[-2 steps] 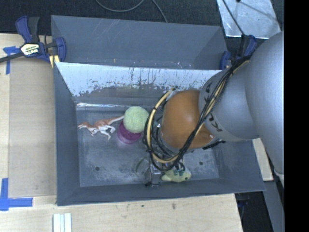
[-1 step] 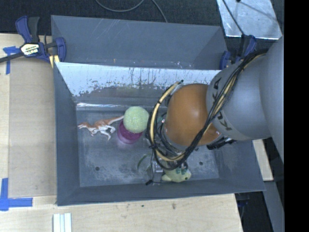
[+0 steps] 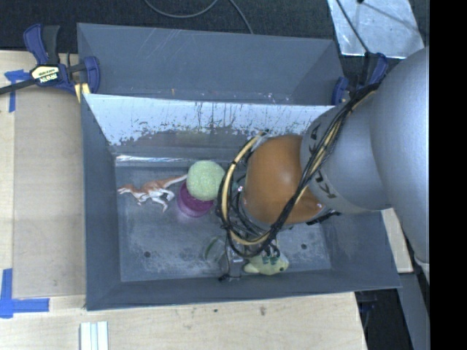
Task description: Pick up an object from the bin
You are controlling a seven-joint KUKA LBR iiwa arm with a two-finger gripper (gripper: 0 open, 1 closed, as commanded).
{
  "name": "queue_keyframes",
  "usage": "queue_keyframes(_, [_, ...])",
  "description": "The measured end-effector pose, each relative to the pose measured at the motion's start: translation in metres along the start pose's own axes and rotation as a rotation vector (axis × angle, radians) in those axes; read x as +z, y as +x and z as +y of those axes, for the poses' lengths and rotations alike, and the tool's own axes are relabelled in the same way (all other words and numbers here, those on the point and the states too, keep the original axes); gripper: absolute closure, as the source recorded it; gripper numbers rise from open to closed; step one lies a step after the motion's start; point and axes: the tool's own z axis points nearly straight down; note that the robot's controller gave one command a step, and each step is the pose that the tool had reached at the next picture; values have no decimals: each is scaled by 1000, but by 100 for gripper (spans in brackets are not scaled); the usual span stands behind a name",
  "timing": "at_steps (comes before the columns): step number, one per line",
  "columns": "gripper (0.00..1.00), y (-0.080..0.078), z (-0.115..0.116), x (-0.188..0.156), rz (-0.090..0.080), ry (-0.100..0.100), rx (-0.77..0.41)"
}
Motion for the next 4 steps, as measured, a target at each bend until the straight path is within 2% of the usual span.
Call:
queue_keyframes(1, [100, 2, -3, -8, 6, 1, 173])
queue_keyframes(3, [100, 3, -3, -12, 10, 1, 176])
queue_keyframes(4, [100, 4, -3, -27, 16, 2, 176])
